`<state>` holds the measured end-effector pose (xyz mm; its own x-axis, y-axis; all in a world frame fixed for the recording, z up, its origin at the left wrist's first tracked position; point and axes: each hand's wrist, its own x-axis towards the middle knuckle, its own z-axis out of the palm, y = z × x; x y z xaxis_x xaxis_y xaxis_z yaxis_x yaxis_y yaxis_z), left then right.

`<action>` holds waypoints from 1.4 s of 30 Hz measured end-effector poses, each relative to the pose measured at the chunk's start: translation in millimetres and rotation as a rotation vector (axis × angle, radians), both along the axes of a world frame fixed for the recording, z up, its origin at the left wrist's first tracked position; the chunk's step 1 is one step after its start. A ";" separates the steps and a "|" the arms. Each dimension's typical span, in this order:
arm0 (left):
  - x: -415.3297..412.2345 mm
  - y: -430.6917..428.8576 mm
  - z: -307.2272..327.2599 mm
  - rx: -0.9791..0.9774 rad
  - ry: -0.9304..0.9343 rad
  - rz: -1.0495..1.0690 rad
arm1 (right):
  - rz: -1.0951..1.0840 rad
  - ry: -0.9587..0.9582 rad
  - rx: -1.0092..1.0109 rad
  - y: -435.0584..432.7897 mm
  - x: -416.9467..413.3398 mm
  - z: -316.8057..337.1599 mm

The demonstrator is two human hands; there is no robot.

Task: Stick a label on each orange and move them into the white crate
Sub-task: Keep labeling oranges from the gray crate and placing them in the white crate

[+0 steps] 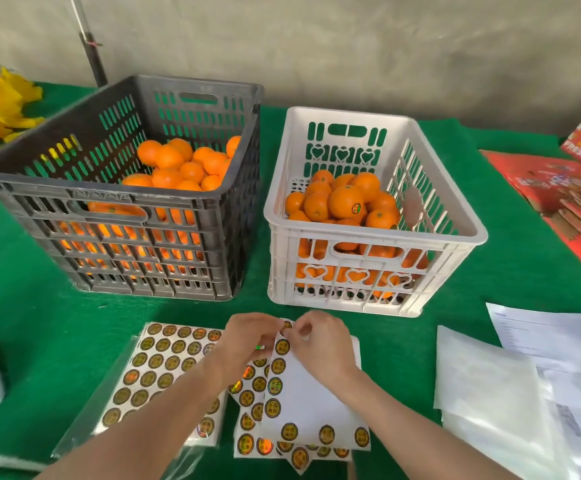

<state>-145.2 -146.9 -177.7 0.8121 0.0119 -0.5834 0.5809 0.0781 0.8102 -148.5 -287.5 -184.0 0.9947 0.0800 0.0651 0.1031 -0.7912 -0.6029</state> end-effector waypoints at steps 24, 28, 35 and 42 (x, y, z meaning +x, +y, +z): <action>9.2 -10.3 -5.3 0.123 0.077 0.114 | -0.039 -0.208 0.191 7.9 -14.8 -19.7; 20.0 -7.8 -9.0 0.201 0.124 -0.017 | -0.048 -0.216 0.273 4.4 -14.7 -16.7; 12.3 2.8 -18.3 0.822 -0.222 -0.497 | 0.030 -0.294 0.468 15.1 -4.6 27.7; 1.1 52.5 65.4 0.999 -0.903 -0.478 | 0.251 -0.546 0.687 56.9 42.1 139.5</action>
<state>-144.2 -94.4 -112.3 0.9372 -0.2730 0.2168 -0.3472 -0.7887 0.5074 -106.3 -230.7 -44.6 0.7700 0.0596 0.6353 0.6334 -0.1917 -0.7497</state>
